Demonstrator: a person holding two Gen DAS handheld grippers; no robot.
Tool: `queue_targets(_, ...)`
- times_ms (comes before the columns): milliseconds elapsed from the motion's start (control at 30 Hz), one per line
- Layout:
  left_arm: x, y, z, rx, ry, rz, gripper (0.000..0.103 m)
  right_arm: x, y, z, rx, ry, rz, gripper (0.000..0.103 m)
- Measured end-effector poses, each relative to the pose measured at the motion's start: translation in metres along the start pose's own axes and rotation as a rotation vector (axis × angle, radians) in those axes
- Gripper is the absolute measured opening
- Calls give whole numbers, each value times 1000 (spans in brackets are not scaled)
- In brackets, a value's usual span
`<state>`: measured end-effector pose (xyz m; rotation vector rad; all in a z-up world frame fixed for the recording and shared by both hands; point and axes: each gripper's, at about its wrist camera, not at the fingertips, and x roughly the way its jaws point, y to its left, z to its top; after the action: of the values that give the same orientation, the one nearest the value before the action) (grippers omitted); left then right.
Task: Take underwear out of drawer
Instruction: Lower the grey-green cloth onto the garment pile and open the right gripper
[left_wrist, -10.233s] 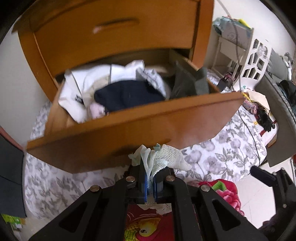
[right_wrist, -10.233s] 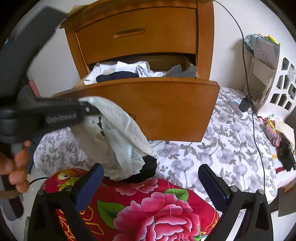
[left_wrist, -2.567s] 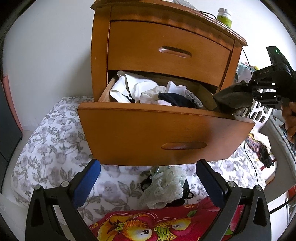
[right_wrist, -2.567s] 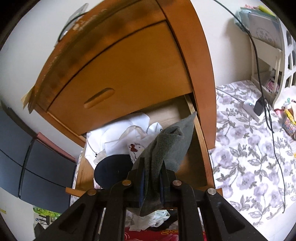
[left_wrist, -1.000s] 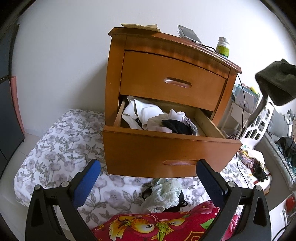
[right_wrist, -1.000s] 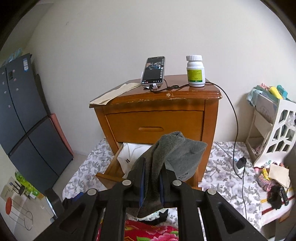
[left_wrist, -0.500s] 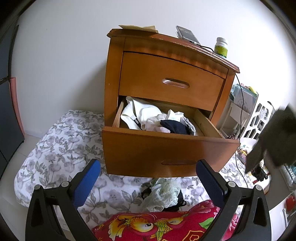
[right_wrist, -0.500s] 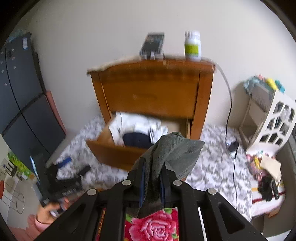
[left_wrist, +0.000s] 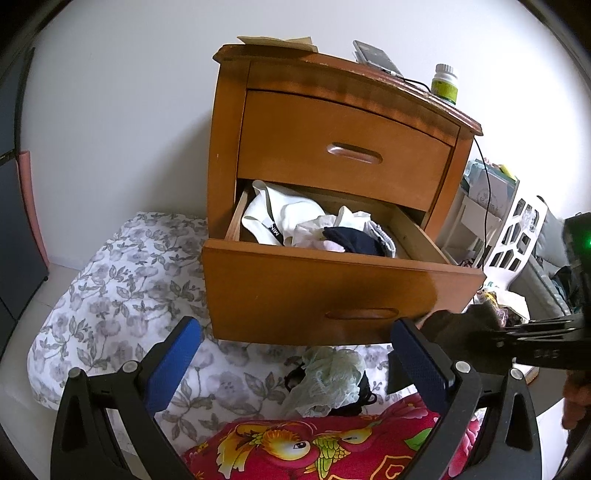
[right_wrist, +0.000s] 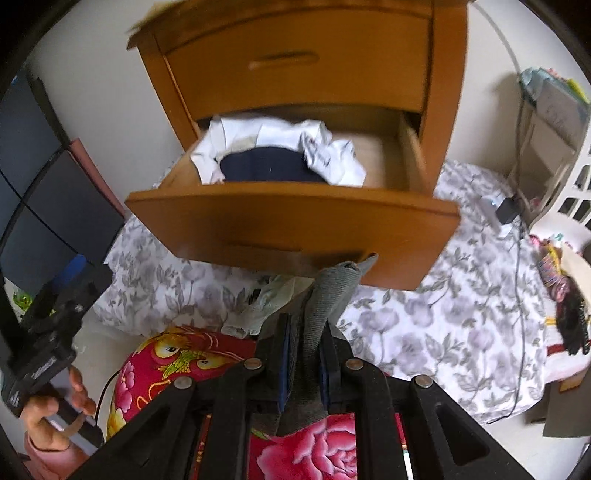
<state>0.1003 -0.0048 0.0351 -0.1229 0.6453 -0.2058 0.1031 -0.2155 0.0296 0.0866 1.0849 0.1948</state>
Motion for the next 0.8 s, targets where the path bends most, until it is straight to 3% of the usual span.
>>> queue_targets(400,11,8,-5,-16,36,11,103,42,22,16,-7,44,28,15)
queue_targets(800,23,9,-12,-7,78,27,103,65,4,6,71,86,-1,16)
